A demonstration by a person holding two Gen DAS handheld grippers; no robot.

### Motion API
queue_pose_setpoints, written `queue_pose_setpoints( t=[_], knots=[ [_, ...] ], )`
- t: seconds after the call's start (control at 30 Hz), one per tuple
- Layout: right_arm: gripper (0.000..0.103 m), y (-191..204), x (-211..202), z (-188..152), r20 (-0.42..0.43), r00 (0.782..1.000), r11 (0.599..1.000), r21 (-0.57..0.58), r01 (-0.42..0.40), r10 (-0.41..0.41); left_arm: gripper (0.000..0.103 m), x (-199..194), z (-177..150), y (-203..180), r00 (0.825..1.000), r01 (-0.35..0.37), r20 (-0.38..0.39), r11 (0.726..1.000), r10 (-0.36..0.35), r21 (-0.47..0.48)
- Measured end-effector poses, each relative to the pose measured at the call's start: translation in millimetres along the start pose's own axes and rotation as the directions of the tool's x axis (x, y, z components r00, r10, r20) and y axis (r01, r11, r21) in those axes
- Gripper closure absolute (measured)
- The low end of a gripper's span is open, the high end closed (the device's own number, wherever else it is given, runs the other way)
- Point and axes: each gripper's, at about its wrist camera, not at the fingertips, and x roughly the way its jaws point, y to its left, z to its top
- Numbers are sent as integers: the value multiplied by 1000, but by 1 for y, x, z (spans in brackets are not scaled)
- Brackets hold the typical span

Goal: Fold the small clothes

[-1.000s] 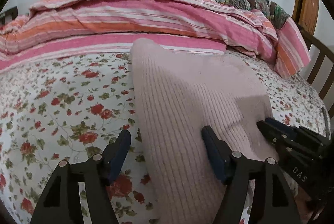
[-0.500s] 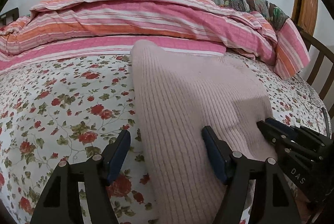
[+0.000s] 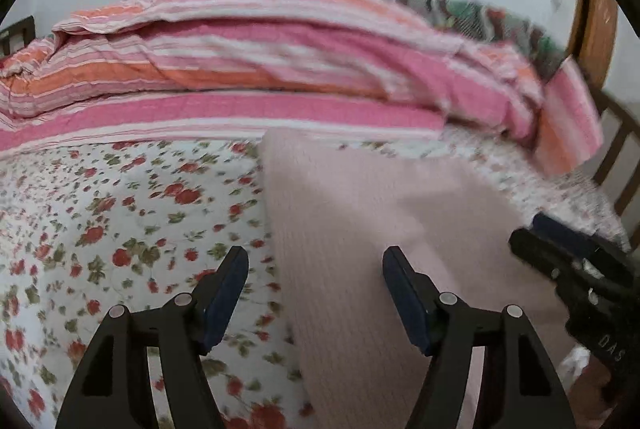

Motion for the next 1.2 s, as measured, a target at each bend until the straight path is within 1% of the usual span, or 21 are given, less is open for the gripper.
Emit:
queue_pose_setpoints(
  t=[0.07, 0.13, 0.2, 0.23, 0.33, 0.47, 0.7, 0.93, 1.07, 1.13, 1.17, 1.2],
  knots=[
    [59, -1, 21, -1, -53, 998, 999, -9, 43, -43, 31, 10, -6, 1, 1000, 0, -21, 1000, 0, 9],
    [59, -6, 44, -12, -109, 991, 997, -20, 75, -77, 31, 15, -14, 3, 1000, 20, -15, 1000, -20, 7],
    [59, -7, 46, -25, -58, 994, 995, -43, 86, -88, 28, 17, -18, 3, 1000, 20, -8, 1000, -20, -6],
    [59, -8, 46, -27, -56, 994, 995, -40, 90, -92, 28, 18, -18, 2, 1000, 18, -8, 1000, -18, -16],
    [59, -13, 48, -26, -78, 993, 996, 5, 94, -93, 28, 19, -21, 0, 1000, 6, 1, 1000, -6, -23],
    [58, -14, 50, -27, -82, 991, 995, 2, 102, -101, 28, 18, -24, -2, 1000, -7, 23, 1000, 8, -11],
    [58, -10, 48, -29, -83, 988, 991, 0, 130, -130, 27, 15, -27, -2, 1000, -12, 29, 1000, 12, -9],
    [58, -8, 46, -27, -91, 987, 991, -14, 132, -133, 27, 14, -26, -2, 999, -15, 30, 1000, 15, 0],
    [54, -10, 38, -24, -88, 991, 995, -24, 99, -101, 28, 3, -26, -6, 999, -38, 28, 999, 37, 29],
    [51, -15, 29, -24, -91, 993, 998, -14, 69, -70, 29, -4, -26, -5, 999, -29, 16, 999, 29, 21],
    [47, -17, 24, -25, -90, 994, 998, -6, 64, -64, 29, -8, -26, -5, 1000, -17, 10, 1000, 17, 15],
    [46, -20, 18, -26, -88, 994, 997, 7, 71, -70, 29, -11, -28, -4, 1000, -5, 6, 1000, 5, 8]
  ],
)
